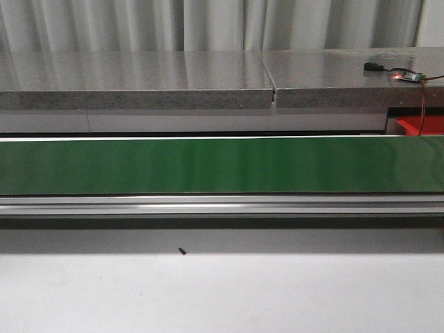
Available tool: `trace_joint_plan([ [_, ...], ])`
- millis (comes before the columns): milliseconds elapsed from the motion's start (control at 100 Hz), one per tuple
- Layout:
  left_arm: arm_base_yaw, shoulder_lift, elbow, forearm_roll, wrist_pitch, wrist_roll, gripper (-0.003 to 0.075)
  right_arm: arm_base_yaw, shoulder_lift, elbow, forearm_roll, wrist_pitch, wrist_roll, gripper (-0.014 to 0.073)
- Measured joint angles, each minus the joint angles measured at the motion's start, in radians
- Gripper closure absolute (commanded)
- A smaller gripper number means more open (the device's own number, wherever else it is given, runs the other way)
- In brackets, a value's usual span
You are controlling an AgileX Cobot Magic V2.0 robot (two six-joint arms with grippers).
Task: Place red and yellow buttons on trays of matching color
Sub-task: 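Carry the red button onto the green belt and open the left gripper, then lower the left gripper onto a yellow push-button and close it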
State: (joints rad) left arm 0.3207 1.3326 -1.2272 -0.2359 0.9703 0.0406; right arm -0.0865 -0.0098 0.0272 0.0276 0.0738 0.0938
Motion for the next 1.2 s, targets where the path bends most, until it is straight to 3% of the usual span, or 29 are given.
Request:
trace_joint_plan([
  [240, 0.126, -0.013, 0.1, 0.008, -0.009, -0.057, 0.0225, 0.0, 0.0, 0.0, 0.0, 0.0, 0.0, 0.0661],
  [440, 0.172, 0.015, 0.166, 0.017, -0.07, -0.146, 0.0227, 0.0, 0.0, 0.0, 0.0, 0.0, 0.0, 0.0661],
  [760, 0.176, 0.187, 0.172, 0.053, -0.092, -0.231, 0.0227, 0.0, 0.0, 0.0, 0.0, 0.0, 0.0, 0.0661],
  [1200, 0.176, 0.282, 0.172, 0.127, -0.179, -0.352, 0.0227, 0.0, 0.0, 0.0, 0.0, 0.0, 0.0, 0.0661],
])
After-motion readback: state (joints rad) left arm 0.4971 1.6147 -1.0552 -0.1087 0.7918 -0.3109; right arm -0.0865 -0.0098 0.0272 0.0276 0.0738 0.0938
